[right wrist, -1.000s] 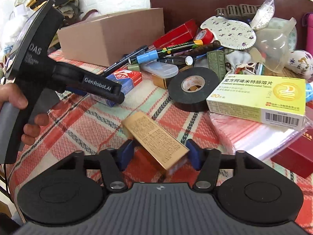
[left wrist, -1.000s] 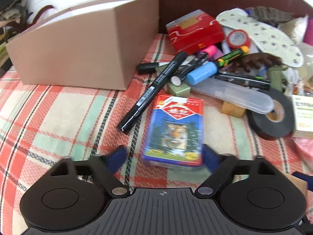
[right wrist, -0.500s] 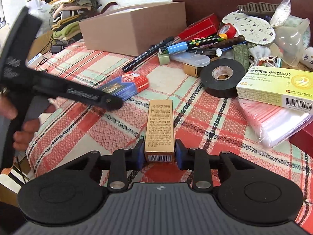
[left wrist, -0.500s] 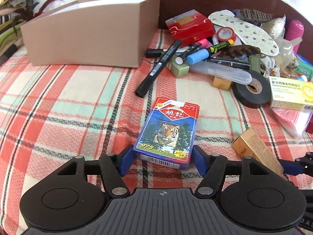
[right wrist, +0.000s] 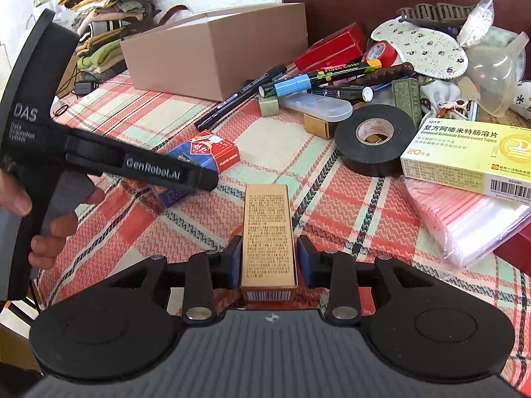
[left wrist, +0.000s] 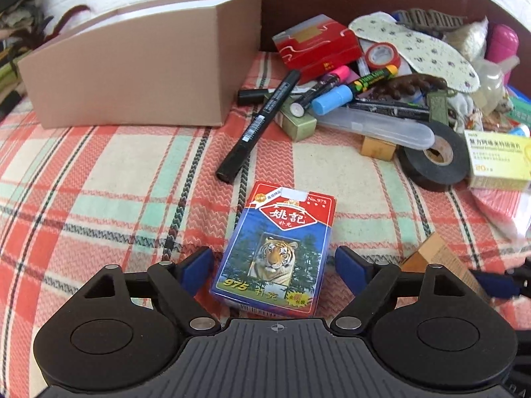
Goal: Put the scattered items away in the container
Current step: 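Grasp the tiger card box with the left tool while the right tool grasps the tan box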
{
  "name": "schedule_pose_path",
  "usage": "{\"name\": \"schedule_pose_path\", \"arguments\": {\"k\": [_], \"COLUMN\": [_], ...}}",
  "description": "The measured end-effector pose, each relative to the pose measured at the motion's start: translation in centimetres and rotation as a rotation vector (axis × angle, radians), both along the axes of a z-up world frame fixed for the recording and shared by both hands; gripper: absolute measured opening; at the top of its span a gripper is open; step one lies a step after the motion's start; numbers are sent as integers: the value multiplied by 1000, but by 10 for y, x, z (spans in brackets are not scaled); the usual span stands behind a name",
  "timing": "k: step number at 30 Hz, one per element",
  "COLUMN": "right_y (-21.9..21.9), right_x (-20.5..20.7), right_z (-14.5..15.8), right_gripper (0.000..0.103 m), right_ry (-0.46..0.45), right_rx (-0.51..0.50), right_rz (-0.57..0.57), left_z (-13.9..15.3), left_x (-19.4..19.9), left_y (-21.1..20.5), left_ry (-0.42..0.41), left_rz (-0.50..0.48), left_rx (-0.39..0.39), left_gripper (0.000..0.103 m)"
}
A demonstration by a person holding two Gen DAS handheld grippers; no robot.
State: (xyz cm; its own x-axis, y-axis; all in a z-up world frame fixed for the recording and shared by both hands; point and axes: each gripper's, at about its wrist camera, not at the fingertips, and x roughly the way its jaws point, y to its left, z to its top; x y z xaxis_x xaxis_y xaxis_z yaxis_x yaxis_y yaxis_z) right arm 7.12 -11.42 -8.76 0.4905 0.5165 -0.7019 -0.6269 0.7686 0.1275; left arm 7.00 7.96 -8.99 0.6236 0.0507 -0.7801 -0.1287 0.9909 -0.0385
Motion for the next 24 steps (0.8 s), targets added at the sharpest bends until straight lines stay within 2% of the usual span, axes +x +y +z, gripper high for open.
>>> {"name": "schedule_pose_path", "arguments": {"k": [1, 2, 6, 7, 13, 16, 20, 24], "right_y": [1, 2, 4, 4, 5, 6, 9, 9], "right_x": [1, 1, 1, 2, 4, 5, 5, 4], "right_z": [0, 0, 0, -1, -2, -2, -1, -2], "right_gripper": [38, 35, 35, 35, 35, 35, 35, 36], "right_ry": [-1, -3, -9, -9, -7, -1, 1, -1], "right_rx": [-1, -2, -10, -9, -7, -13, -26, -25], "right_rz": [0, -1, -3, -4, -12, -17, -25, -24], "left_z": [0, 2, 3, 3, 1, 0, 1, 2], "left_x": [-1, -2, -2, -2, 0, 0, -2, -4], "left_y": [-1, -1, 2, 2, -2, -2, -2, 1], "left_ry": [-3, -5, 4, 4, 9, 9, 5, 1], "left_rz": [-9, -15, -24, -26, -37, -45, -39, -31], "left_rx": [14, 21, 1, 1, 9, 12, 29, 17], "left_gripper": [72, 68, 68, 76, 81, 80, 68, 67]}}
